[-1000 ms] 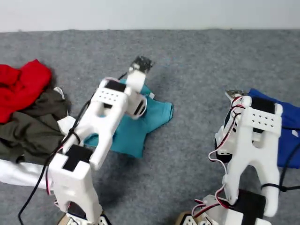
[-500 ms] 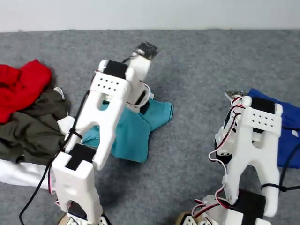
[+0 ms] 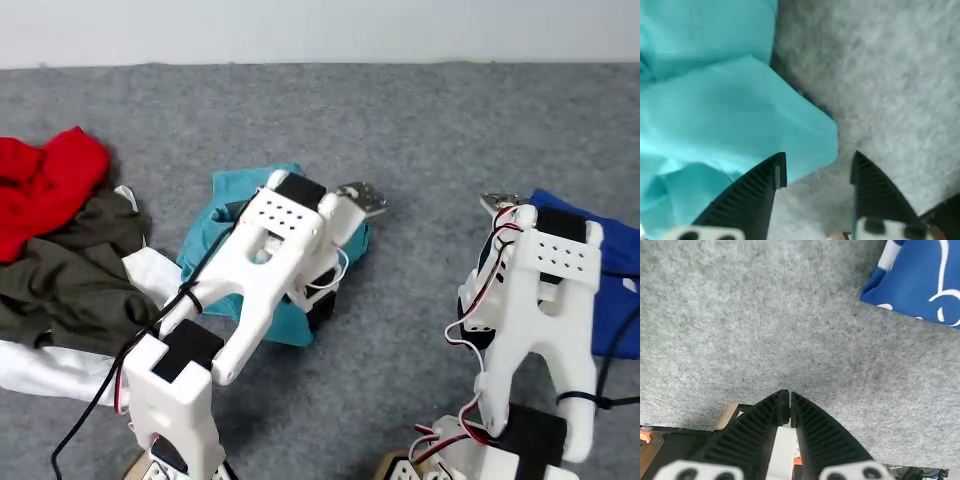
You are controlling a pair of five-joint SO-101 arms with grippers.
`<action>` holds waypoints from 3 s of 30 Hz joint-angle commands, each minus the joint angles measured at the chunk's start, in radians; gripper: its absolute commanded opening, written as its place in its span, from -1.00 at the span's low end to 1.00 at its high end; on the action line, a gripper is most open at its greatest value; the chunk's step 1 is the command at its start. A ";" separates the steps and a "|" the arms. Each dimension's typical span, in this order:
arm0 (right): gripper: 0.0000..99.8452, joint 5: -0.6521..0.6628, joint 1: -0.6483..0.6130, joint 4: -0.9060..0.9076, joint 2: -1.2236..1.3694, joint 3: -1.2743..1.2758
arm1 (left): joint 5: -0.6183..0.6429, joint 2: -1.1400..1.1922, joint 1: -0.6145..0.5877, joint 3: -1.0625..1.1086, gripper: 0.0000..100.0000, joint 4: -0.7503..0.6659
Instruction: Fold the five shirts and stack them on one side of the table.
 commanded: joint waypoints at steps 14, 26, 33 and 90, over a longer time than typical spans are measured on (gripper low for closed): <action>-0.98 -0.006 -0.005 0.015 -0.036 -0.003 | 0.037 0.261 0.003 0.008 -0.54 -0.114; -0.98 -0.006 -0.005 0.015 -0.038 -0.003 | 0.052 0.178 0.003 0.010 -0.97 -0.109; -0.98 -0.006 -0.005 0.018 -0.048 -0.003 | 0.052 -0.106 -0.002 0.010 -0.97 -0.018; -0.45 0.084 -0.763 -0.556 0.395 -0.296 | -0.089 -1.034 -0.838 0.427 -0.97 -0.157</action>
